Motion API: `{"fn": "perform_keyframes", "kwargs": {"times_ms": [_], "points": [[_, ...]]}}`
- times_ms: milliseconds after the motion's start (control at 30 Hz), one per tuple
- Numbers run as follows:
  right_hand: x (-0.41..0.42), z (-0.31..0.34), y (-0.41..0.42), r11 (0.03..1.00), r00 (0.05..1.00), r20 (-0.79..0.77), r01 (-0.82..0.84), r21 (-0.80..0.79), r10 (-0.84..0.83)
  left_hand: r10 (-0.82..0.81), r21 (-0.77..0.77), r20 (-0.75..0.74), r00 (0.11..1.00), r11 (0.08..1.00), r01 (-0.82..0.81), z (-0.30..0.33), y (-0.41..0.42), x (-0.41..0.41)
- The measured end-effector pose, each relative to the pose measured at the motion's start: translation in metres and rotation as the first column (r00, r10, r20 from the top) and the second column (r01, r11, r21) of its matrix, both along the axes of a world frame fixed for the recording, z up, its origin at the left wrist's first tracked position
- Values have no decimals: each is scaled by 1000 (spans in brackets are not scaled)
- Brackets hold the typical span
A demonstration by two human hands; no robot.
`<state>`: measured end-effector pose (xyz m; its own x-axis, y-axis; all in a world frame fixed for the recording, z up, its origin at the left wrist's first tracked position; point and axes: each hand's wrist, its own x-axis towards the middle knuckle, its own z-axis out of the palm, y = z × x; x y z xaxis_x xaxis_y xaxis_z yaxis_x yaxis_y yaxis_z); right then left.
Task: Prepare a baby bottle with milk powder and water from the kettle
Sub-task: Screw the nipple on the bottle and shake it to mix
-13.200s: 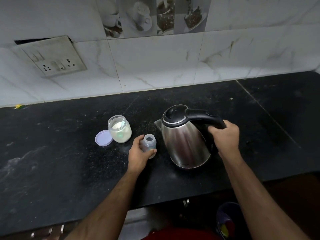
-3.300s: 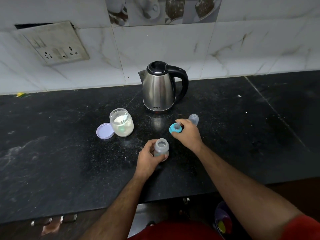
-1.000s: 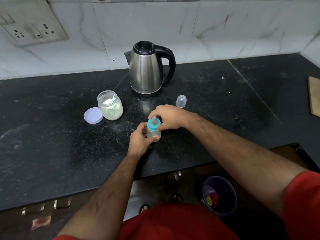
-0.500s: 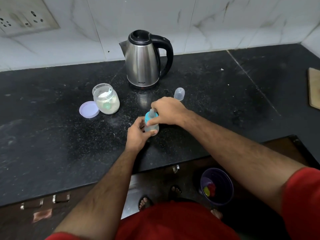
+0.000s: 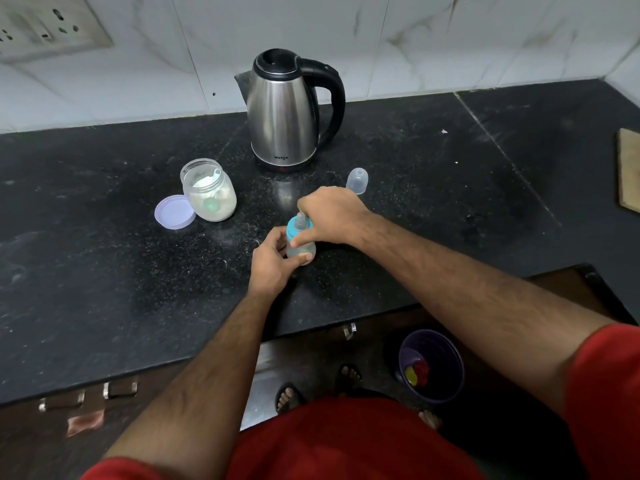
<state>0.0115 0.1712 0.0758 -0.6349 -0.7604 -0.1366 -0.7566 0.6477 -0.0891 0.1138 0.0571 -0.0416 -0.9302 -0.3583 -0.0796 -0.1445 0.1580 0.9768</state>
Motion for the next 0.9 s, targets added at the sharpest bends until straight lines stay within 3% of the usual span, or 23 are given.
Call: {"fn": "perform_keyframes", "kwargs": {"times_ms": [167, 267, 567, 767, 900], "points": [[-7, 5, 3, 997, 993, 106, -55, 51, 49, 5, 1, -9, 1000, 1000, -5, 0, 0, -1], [-9, 5, 8, 996, 973, 211, -94, -13, 94, 2, 6, -4, 1000, 1000, -2, -2, -1, -1], [0, -3, 6, 999, 999, -18, -49, -9, 48, -4, 23, -18, 1000, 1000, 4, -3, -1, -2], [-9, 4, 5, 991, 974, 188, -132, 20, 126, 4, 2, -8, 1000, 1000, -4, -2, -1, -2], [-7, -5, 9, 994, 977, 189, -94, -57, 103, 13, -13, 0, 1000, 1000, -13, 0, 0, -1]]}}
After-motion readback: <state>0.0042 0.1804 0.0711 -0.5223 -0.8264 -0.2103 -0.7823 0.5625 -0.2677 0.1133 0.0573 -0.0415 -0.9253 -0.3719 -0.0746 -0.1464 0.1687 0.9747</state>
